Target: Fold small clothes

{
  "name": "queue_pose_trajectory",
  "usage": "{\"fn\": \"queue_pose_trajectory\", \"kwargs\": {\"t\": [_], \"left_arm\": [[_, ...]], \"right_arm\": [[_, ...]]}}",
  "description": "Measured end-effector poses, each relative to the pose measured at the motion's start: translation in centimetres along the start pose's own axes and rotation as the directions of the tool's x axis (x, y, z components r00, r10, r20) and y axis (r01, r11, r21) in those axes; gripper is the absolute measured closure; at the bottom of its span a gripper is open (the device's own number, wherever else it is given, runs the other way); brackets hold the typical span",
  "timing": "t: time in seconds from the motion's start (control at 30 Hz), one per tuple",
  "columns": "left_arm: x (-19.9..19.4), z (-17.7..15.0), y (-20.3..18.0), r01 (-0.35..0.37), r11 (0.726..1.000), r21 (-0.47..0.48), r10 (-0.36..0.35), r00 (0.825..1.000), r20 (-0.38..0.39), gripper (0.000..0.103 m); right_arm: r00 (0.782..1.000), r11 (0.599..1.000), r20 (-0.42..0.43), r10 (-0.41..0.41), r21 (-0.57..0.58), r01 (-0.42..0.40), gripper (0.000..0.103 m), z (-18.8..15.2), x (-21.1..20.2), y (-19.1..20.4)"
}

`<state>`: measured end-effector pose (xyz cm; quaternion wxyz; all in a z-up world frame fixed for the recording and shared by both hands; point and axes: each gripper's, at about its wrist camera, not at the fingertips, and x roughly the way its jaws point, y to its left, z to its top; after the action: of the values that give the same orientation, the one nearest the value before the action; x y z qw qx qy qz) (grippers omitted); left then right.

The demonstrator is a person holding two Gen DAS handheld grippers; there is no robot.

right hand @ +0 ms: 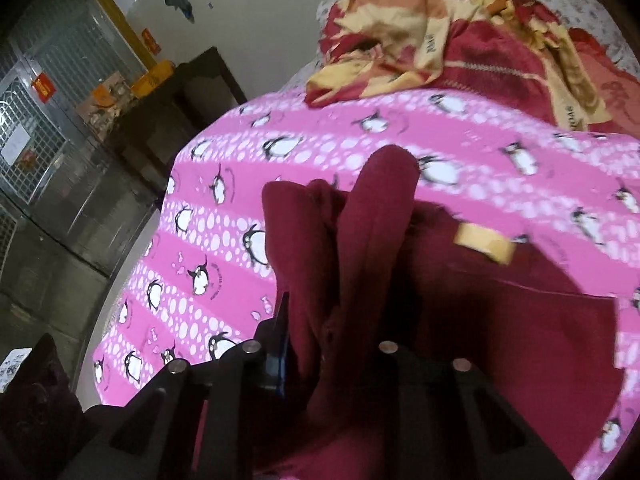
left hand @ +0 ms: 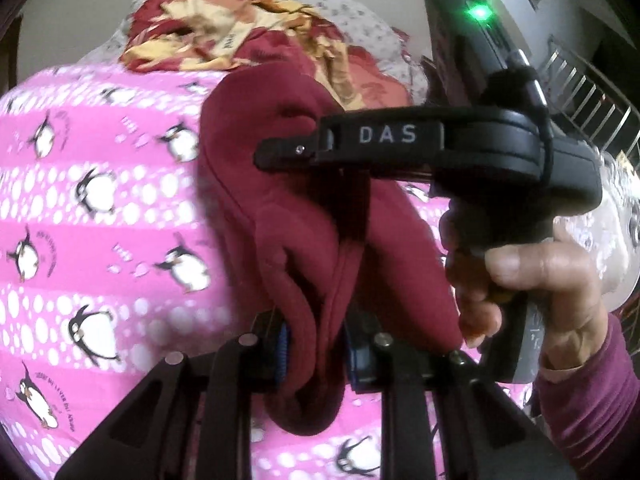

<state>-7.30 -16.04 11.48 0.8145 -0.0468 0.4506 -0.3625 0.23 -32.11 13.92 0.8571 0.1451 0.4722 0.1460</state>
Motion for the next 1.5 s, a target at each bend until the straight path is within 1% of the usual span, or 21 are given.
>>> {"fn": "queue_pose_trajectory", "kwargs": {"t": [0.13, 0.27, 0.6, 0.77, 1.0, 1.17, 1.2, 1.23, 1.27, 1.3, 1.33, 1.37, 1.4, 1.43, 1.47, 1.5], "left_arm": [[0.4, -0.1, -2.7, -0.012, 0.999, 0.032, 0.012, 1.000, -0.013, 0.082], [1.1, 0.0, -4.5, -0.012, 0.999, 0.051, 0.013, 1.000, -0.022, 0.082], [2.4, 0.6, -7.5, 0.002, 0.995, 0.102, 0.003, 0.999, -0.050, 0.082], [3.5, 0.9, -9.3, 0.020, 0.992, 0.124, -0.012, 0.998, -0.067, 0.082], [6.4, 0.7, -12.6, 0.057, 0.986, 0.159, -0.039, 0.993, -0.115, 0.082], [9.5, -0.2, -13.9, 0.080, 0.984, 0.158, -0.052, 0.983, -0.175, 0.082], [10.2, -0.3, -14.1, 0.083, 0.984, 0.155, -0.052, 0.980, -0.193, 0.082], [10.6, -0.5, -14.1, 0.085, 0.985, 0.149, -0.053, 0.977, -0.208, 0.081], [10.7, -0.5, -14.1, 0.090, 0.986, 0.139, -0.057, 0.973, -0.222, 0.078], [10.4, -0.4, -14.0, 0.110, 0.986, 0.124, -0.079, 0.968, -0.237, 0.070], [9.9, -0.3, -13.9, 0.133, 0.984, 0.117, -0.102, 0.965, -0.242, 0.065], [8.8, -0.1, -13.8, 0.155, 0.981, 0.117, -0.124, 0.964, -0.235, 0.054], [7.6, 0.1, -13.6, 0.161, 0.979, 0.127, -0.132, 0.968, -0.215, 0.046], [6.4, 0.3, -13.3, 0.162, 0.977, 0.141, -0.134, 0.973, -0.189, 0.042], [5.4, 0.5, -13.1, 0.159, 0.975, 0.154, -0.133, 0.977, -0.166, 0.037], [4.1, 0.9, -12.5, 0.146, 0.974, 0.172, -0.125, 0.984, -0.130, 0.033]], "right_arm": [[1.000, 0.999, 0.023, -0.017, 0.037, 0.017, 0.078, -0.6, -2.2, -2.1], [0.999, 0.997, 0.033, -0.028, 0.067, 0.026, 0.078, -1.4, -3.7, -3.9], [0.998, 0.995, 0.046, -0.046, 0.094, 0.041, 0.078, -2.7, -6.5, -6.7], [0.996, 0.992, 0.047, -0.072, 0.102, 0.067, 0.078, -3.2, -7.8, -8.6], [0.995, 0.986, 0.042, -0.087, 0.148, 0.080, 0.078, -4.9, -9.0, -12.5], [0.995, 0.968, 0.026, -0.100, 0.236, 0.091, 0.078, -7.0, -8.5, -16.5], [0.996, 0.959, 0.016, -0.091, 0.272, 0.083, 0.078, -7.6, -8.0, -17.6], [0.997, 0.952, 0.014, -0.079, 0.299, 0.071, 0.078, -8.0, -7.7, -18.3], [0.998, 0.944, 0.018, -0.068, 0.325, 0.058, 0.073, -8.4, -7.5, -19.0], [0.998, 0.935, 0.030, -0.054, 0.353, 0.040, 0.065, -8.8, -7.5, -19.7], [0.998, 0.924, 0.047, -0.040, 0.383, 0.019, 0.063, -9.1, -7.7, -20.2], [0.997, 0.911, 0.068, -0.028, 0.411, -0.003, 0.059, -9.3, -8.1, -20.7], [0.996, 0.901, 0.081, -0.035, 0.433, -0.004, 0.051, -9.4, -8.6, -21.1], [0.994, 0.892, 0.095, -0.052, 0.452, 0.003, 0.044, -9.5, -9.0, -21.3], [0.991, 0.884, 0.116, -0.059, 0.468, -0.002, 0.036, -9.6, -9.5, -21.5], [0.988, 0.873, 0.150, -0.044, 0.487, -0.035, 0.035, -9.5, -10.0, -21.9]]}}
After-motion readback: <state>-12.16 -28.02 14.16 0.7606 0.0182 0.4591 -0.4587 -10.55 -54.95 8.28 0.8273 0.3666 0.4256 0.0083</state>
